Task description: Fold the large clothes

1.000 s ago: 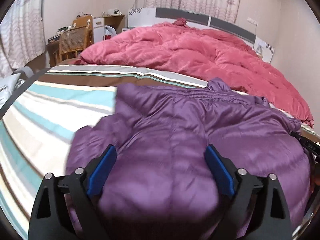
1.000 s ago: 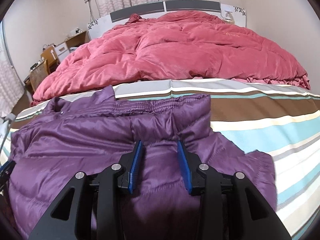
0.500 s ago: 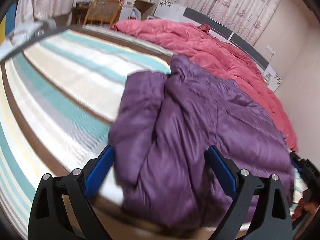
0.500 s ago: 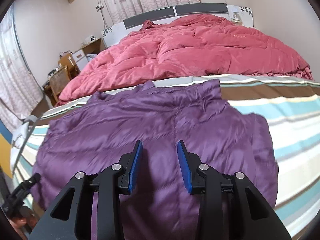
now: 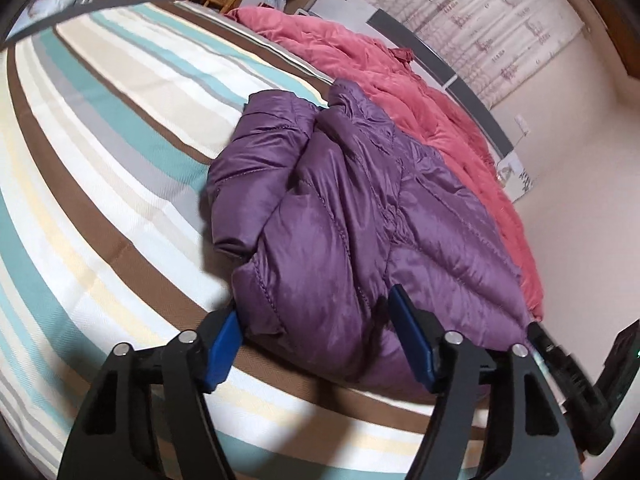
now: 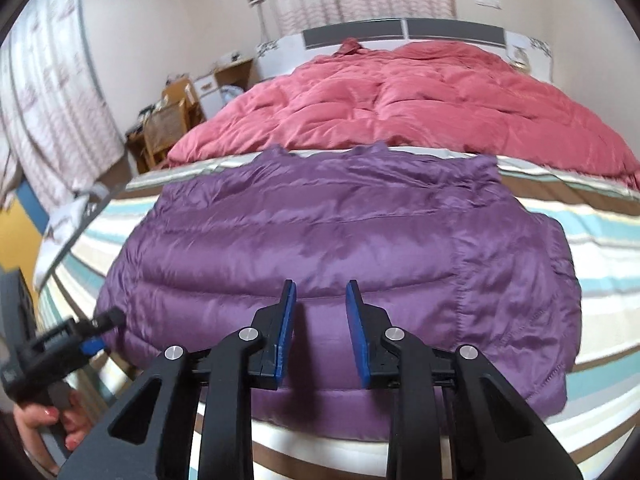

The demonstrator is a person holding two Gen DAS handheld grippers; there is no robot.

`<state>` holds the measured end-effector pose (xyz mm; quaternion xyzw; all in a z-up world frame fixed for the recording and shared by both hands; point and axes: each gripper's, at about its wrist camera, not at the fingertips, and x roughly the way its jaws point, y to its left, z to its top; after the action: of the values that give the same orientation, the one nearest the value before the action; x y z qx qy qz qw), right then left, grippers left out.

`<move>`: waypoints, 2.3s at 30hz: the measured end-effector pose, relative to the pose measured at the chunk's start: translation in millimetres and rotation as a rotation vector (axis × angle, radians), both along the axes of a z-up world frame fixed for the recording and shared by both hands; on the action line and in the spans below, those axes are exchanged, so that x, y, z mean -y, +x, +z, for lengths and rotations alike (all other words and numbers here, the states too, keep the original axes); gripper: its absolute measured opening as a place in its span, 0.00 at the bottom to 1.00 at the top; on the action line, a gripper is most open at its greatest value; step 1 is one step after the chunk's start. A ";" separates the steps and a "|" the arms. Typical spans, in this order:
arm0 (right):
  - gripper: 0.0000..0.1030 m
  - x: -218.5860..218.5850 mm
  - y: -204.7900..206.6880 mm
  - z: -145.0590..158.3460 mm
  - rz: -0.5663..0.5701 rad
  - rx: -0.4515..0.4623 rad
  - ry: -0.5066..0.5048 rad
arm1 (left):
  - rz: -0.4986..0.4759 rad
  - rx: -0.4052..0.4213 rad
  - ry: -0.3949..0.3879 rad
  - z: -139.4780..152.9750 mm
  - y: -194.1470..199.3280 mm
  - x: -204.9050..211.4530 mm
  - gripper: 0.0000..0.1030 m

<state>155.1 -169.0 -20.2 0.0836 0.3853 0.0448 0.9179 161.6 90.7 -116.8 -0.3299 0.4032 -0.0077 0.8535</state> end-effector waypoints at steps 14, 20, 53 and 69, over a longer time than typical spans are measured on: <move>0.20 -10.8 26.1 -46.6 0.045 -0.095 -0.073 | 0.079 0.055 -0.060 -11.4 -11.4 10.9 0.60; 0.20 -11.0 24.0 -46.8 0.044 -0.091 -0.066 | 0.095 0.052 -0.160 -20.0 -4.4 9.9 0.42; 0.20 -41.2 -18.9 -48.3 0.054 -0.115 -0.034 | -0.088 0.411 0.135 87.9 -19.9 31.4 0.12; 0.20 60.7 -57.5 -13.2 -0.203 -0.009 0.073 | -0.224 0.507 0.648 158.8 -28.9 111.0 0.13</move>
<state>97.6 -229.7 -33.4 0.1560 0.3769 -0.0349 0.9124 132.7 -20.3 42.1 0.0136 0.1956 -0.0541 0.9791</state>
